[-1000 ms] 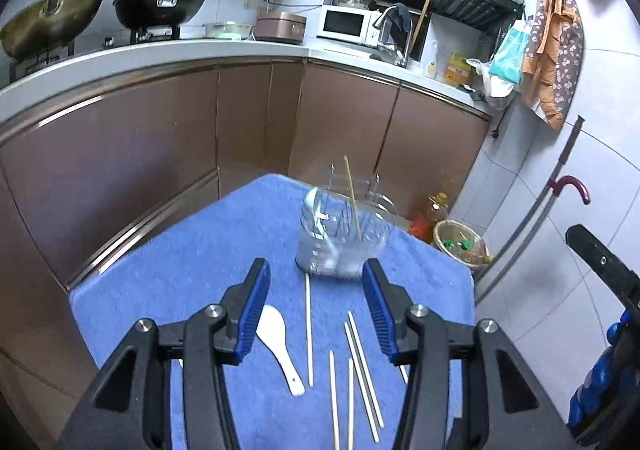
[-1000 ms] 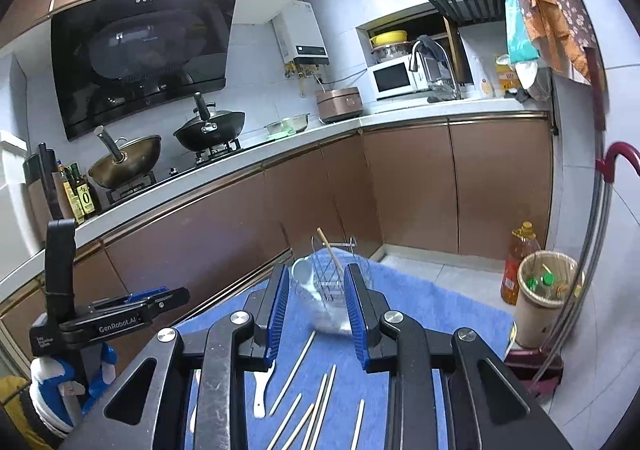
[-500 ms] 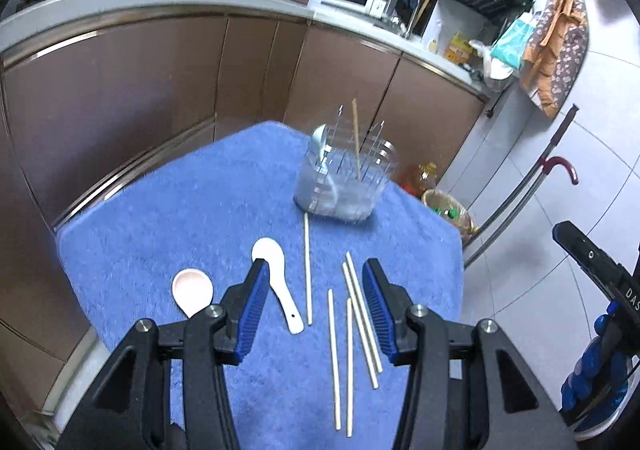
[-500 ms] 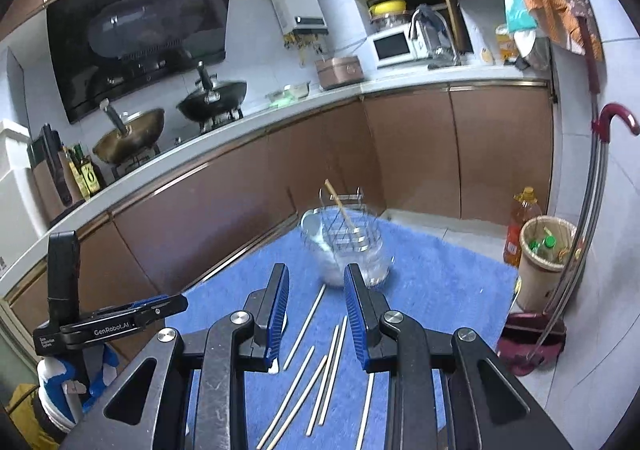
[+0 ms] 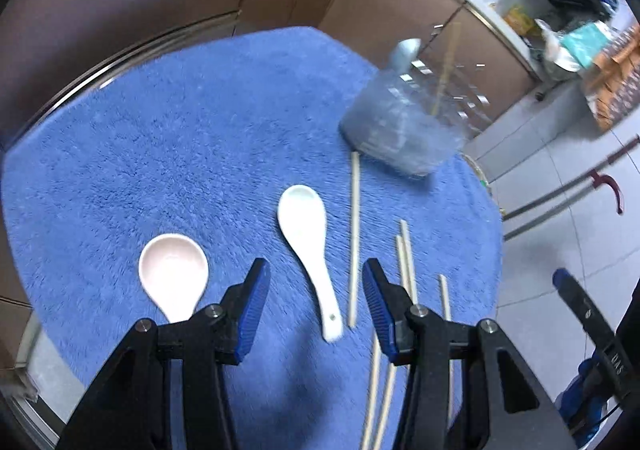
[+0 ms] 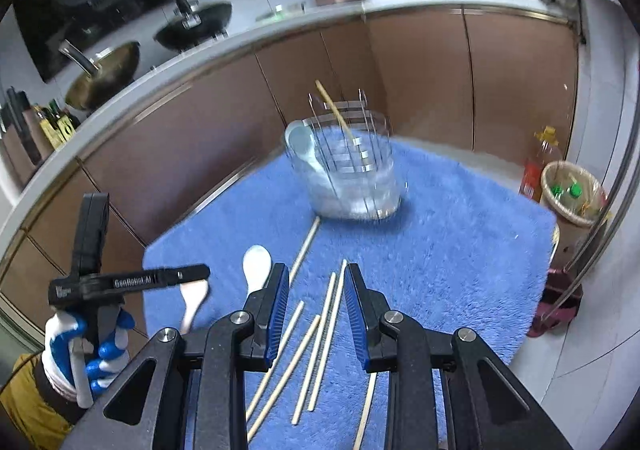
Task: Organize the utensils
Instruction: 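Grasp the white spoon with the left gripper while the right gripper grasps another chopstick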
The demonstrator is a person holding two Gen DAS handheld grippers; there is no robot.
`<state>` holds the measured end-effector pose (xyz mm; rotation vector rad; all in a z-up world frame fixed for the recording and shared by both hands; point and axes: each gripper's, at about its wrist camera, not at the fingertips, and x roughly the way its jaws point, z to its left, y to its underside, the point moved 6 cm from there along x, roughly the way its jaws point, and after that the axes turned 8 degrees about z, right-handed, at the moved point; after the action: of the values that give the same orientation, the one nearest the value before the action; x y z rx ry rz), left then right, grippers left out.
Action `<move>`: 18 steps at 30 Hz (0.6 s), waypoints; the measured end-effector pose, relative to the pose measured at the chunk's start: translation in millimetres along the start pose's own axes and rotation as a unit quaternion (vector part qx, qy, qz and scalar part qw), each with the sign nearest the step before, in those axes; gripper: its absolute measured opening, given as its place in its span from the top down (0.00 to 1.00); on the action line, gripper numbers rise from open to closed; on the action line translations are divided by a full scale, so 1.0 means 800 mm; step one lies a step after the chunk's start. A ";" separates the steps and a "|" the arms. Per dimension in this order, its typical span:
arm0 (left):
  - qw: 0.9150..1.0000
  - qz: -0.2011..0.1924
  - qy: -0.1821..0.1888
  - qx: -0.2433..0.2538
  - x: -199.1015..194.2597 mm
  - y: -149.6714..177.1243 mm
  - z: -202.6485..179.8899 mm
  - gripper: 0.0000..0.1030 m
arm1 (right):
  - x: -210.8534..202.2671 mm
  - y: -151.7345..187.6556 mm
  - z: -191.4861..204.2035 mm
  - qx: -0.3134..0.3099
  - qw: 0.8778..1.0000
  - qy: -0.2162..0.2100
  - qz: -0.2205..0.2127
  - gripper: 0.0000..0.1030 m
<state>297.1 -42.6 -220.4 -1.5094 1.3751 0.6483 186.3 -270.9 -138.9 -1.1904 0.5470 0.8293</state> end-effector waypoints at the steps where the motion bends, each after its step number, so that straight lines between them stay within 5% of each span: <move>1: 1.000 0.005 -0.001 -0.004 0.010 -0.005 0.005 0.55 | 0.013 0.000 -0.005 0.003 1.000 -0.001 0.011 0.74; 11: 1.000 0.027 0.009 -0.003 0.059 -0.046 0.019 0.57 | 0.100 -0.006 -0.034 0.019 0.996 -0.007 0.087 0.77; 18: 0.998 0.052 0.019 0.008 0.081 -0.057 0.019 0.74 | 0.145 -0.010 -0.028 0.011 0.990 -0.006 0.142 0.83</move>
<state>358.5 -61.9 -269.9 -1.4511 1.4935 0.6744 263.2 -262.3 -228.8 -1.1009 0.7241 1.0687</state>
